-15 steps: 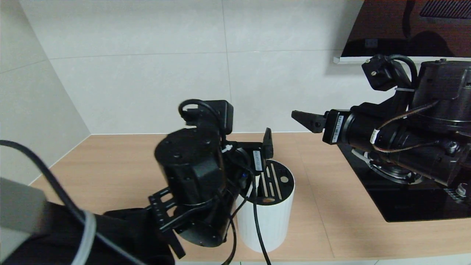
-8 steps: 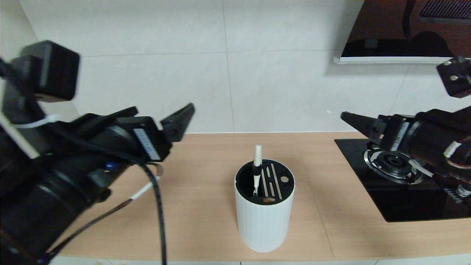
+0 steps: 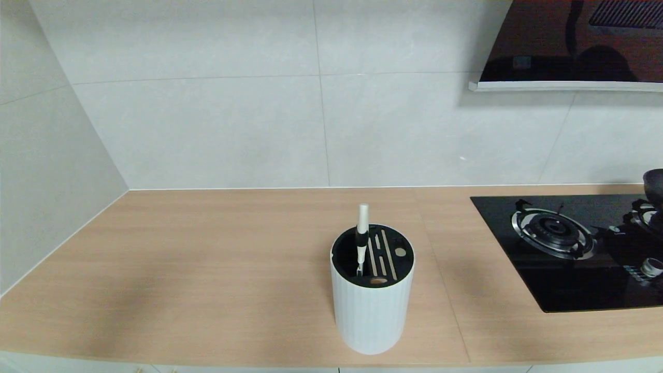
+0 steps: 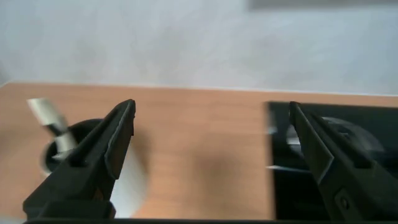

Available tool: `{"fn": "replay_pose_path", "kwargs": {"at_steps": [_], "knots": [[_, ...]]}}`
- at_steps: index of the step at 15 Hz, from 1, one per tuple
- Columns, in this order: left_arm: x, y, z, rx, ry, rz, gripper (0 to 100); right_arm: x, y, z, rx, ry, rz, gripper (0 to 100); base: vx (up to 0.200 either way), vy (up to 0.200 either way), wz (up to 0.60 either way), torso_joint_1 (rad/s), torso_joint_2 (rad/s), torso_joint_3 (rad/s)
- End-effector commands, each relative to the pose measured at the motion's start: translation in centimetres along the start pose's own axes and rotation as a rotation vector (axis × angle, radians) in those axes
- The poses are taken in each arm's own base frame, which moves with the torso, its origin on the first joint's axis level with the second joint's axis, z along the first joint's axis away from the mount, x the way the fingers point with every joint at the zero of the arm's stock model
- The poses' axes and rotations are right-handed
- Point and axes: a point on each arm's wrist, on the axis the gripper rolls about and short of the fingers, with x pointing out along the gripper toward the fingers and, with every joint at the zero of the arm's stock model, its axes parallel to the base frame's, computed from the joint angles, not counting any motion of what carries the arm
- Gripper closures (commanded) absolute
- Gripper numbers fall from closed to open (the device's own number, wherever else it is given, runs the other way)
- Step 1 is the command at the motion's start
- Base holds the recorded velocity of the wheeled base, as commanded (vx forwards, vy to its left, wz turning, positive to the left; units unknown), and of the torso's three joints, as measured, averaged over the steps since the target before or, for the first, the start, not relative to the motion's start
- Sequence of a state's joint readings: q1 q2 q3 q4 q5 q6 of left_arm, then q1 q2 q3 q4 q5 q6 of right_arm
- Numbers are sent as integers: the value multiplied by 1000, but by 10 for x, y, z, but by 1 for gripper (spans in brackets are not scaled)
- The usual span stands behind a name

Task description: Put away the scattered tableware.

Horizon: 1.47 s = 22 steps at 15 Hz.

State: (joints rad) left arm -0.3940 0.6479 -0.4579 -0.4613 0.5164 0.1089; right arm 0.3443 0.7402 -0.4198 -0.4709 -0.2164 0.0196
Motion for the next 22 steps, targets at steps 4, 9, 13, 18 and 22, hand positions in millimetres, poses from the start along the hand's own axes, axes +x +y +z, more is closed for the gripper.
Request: {"fn": "replay_pose_path", "kwargs": {"at_steps": [4,9,13,18,22], "knots": [[-110,41,-28,72,-137,153,0,-122,-15,-11,-145,-237,-219,0,0,0,0,0,0,0],[-117,33,-38,58,-150,277,0,-140,-10,-50,-172,-217,-335,0,0,0,0,0,0,0],[-109,27,-99,112,27,176,0,-119,-15,-107,-157,-12,-295,0,0,0,0,0,0,0],[-102,19,-147,62,174,-157,0,-113,-15,-139,-148,109,-123,0,0,0,0,0,0,0],[-103,18,-148,75,181,-203,0,-113,-15,-143,-86,148,-117,0,0,0,0,0,0,0]]}}
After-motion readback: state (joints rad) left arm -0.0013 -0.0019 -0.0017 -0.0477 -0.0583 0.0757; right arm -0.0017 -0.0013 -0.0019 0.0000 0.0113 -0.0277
